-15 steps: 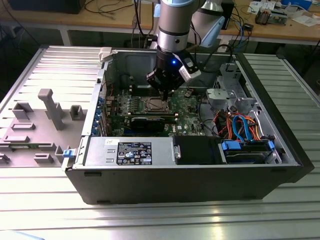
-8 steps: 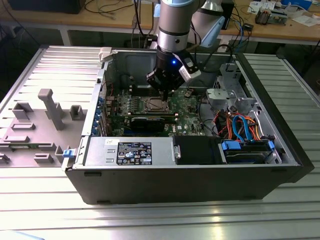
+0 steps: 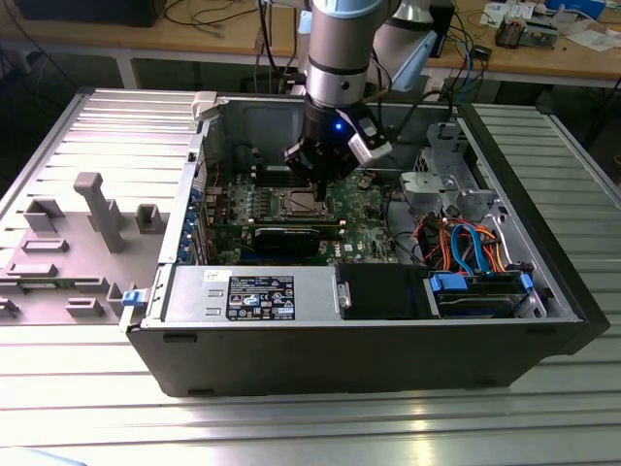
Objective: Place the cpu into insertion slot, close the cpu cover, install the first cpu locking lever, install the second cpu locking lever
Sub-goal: 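Install the second cpu locking lever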
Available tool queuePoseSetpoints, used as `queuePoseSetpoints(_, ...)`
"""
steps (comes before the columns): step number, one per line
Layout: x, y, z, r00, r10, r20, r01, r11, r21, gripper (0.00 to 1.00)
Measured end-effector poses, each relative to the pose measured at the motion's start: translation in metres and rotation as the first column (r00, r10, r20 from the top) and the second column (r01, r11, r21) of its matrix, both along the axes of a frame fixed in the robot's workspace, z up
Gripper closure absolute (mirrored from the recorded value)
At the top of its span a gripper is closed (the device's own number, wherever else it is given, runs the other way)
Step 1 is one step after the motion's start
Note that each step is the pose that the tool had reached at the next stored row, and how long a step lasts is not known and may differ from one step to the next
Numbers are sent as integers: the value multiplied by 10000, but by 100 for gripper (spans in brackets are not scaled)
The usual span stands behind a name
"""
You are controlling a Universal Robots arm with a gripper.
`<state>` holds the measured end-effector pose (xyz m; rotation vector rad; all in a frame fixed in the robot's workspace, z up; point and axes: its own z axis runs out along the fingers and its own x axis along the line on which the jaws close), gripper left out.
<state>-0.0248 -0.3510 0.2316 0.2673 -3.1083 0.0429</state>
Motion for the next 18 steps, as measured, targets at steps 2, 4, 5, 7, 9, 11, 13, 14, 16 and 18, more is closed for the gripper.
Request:
queuePoseSetpoints(2,0,-33,-3,10000,0,0,0,10000,1,89)
queuePoseSetpoints(4,0,-55,-6,10000,0,0,0,10000,1,89)
queuePoseSetpoints(5,0,-73,-6,10000,-1,0,1,10000,1,89)
queuePoseSetpoints(7,0,-106,-8,10000,-1,0,1,10000,1,89)
queuePoseSetpoints(9,0,-140,-9,10000,-1,0,1,10000,1,89)
queuePoseSetpoints(11,0,-168,-12,10000,-1,0,1,10000,0,89)
queuePoseSetpoints(13,0,-180,-22,10000,-1,1,1,10000,3,89)
queuePoseSetpoints(14,0,-183,-29,10000,-1,1,1,10000,6,89)
queuePoseSetpoints(16,0,-193,-42,10000,1,-1,-1,10000,82,89)
queuePoseSetpoints(18,-5,-217,-48,10000,-1,1,1,9997,234,89)
